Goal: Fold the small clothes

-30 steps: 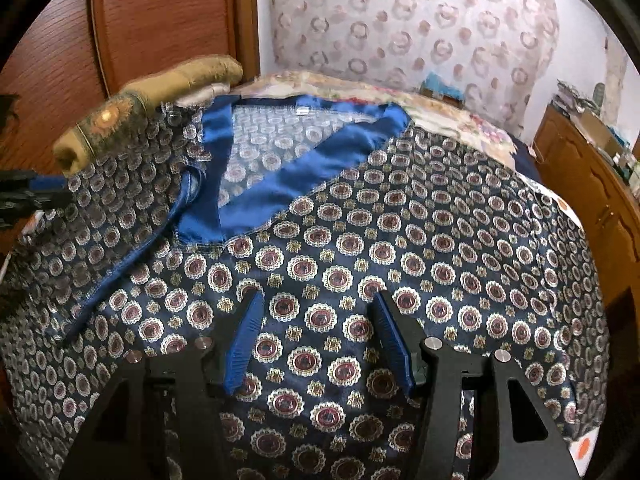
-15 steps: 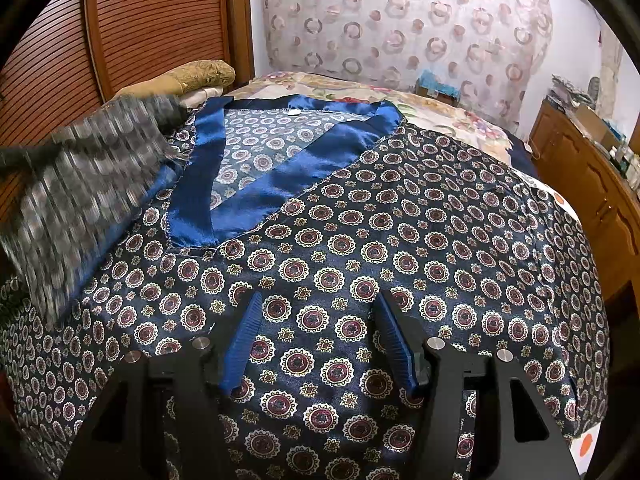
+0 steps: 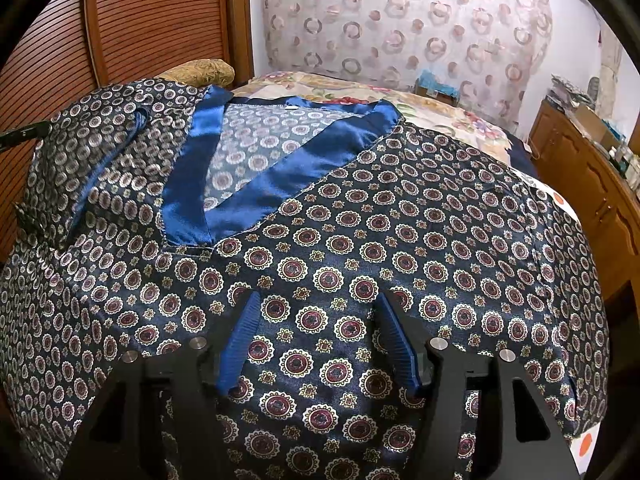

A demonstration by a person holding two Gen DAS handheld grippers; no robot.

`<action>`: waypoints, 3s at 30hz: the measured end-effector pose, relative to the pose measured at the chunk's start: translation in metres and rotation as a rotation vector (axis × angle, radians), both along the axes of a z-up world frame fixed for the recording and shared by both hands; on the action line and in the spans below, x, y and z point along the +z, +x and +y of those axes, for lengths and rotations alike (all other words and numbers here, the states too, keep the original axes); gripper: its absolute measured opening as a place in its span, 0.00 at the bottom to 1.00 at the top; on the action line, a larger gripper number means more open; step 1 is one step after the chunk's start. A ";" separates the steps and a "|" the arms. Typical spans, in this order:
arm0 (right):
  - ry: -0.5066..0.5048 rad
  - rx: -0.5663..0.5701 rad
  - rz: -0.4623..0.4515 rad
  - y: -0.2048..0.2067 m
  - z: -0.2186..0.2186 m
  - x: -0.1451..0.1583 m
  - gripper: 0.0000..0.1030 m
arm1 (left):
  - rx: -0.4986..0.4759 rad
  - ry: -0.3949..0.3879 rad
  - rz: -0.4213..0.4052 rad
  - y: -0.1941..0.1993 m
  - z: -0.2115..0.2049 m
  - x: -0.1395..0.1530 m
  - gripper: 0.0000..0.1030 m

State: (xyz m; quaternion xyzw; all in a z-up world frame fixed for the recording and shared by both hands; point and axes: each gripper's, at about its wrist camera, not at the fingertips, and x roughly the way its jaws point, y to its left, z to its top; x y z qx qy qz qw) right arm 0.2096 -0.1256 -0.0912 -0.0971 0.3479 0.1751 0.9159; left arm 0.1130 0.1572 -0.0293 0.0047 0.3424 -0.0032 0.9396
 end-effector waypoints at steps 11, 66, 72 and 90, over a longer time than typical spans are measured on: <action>-0.001 -0.002 0.000 0.000 0.000 -0.001 0.68 | -0.075 -0.053 -0.122 -0.029 -0.035 0.018 0.83; 0.306 -0.380 0.089 -0.051 -0.292 -0.020 0.28 | -0.252 -0.103 -0.071 -0.050 -0.167 -0.027 0.83; 0.139 -0.389 0.038 -0.043 -0.266 -0.001 0.03 | -0.247 -0.115 -0.059 -0.049 -0.164 -0.029 0.83; 0.018 -0.048 -0.177 -0.081 -0.119 0.053 0.18 | -0.242 -0.116 -0.053 -0.050 -0.161 -0.031 0.83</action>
